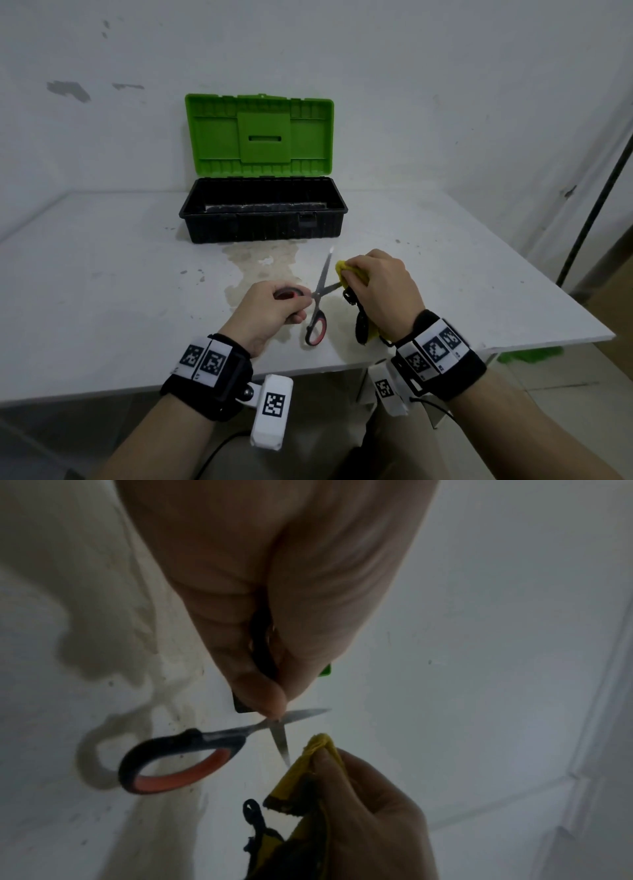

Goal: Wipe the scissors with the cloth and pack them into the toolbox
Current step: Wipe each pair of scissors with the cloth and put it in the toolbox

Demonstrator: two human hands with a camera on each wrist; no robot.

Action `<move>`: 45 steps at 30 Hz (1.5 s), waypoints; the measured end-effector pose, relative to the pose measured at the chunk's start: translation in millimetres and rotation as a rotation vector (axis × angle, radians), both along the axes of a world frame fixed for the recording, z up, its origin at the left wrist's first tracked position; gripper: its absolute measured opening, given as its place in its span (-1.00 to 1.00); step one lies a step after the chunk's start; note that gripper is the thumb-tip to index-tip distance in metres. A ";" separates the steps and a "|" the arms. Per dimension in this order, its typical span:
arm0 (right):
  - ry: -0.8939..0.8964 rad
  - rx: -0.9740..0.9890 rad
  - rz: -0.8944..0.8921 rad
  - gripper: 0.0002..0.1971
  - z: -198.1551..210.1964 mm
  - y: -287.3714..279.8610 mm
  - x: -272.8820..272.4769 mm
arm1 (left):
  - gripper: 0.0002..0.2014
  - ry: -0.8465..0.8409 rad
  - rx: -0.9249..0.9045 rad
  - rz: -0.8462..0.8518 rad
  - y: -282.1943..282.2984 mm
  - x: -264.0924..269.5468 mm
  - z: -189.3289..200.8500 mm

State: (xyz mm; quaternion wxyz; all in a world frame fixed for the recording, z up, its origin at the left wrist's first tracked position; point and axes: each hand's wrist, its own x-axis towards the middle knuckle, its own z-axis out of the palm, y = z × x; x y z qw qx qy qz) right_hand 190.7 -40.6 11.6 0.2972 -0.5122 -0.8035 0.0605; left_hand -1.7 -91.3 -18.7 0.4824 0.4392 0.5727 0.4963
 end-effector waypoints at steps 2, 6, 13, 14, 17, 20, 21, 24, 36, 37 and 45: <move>-0.018 -0.015 0.011 -0.73 -0.7 -1.7 -3.6 | -0.91 -0.019 0.028 0.040 1.2 1.2 -1.0; -0.013 -0.014 0.011 -0.73 -2.2 -2.4 -6.9 | -0.87 -0.203 0.020 0.090 2.3 2.9 -3.9; 0.006 0.012 0.016 -0.73 1.5 -1.3 -10.9 | -0.91 -0.573 -0.003 -0.027 -2.9 6.1 -4.0; 0.005 0.012 0.020 -0.74 0.5 -1.5 -10.8 | -0.89 -0.558 0.008 -0.029 -3.1 6.1 -4.0; 0.000 0.008 0.030 -0.74 -1.1 -2.9 -10.5 | -0.82 -0.540 0.010 0.009 -2.3 6.4 -2.9; 0.009 0.010 0.035 -0.73 -0.4 -3.7 -11.2 | -0.80 -0.570 0.010 0.107 -0.2 7.6 -2.6; 0.009 0.009 0.037 -0.73 0.1 -3.7 -11.8 | -0.81 -0.588 0.003 0.134 0.4 7.7 -2.6; 0.003 0.007 0.047 -0.74 1.1 -4.5 -13.3 | -0.90 -0.657 -0.043 0.152 1.2 8.2 -1.2; 0.021 0.029 0.075 -0.80 -0.9 -9.9 -15.0 | -0.82 -0.486 -0.020 0.237 5.5 10.1 -9.8; 0.028 0.034 0.089 -0.80 -0.9 -11.1 -16.9 | -0.82 -0.474 -0.004 0.245 5.2 10.9 -10.6; 0.009 0.109 0.147 -0.78 -10.2 -20.1 -36.0 | -0.83 -0.430 0.092 0.293 5.9 20.0 -11.0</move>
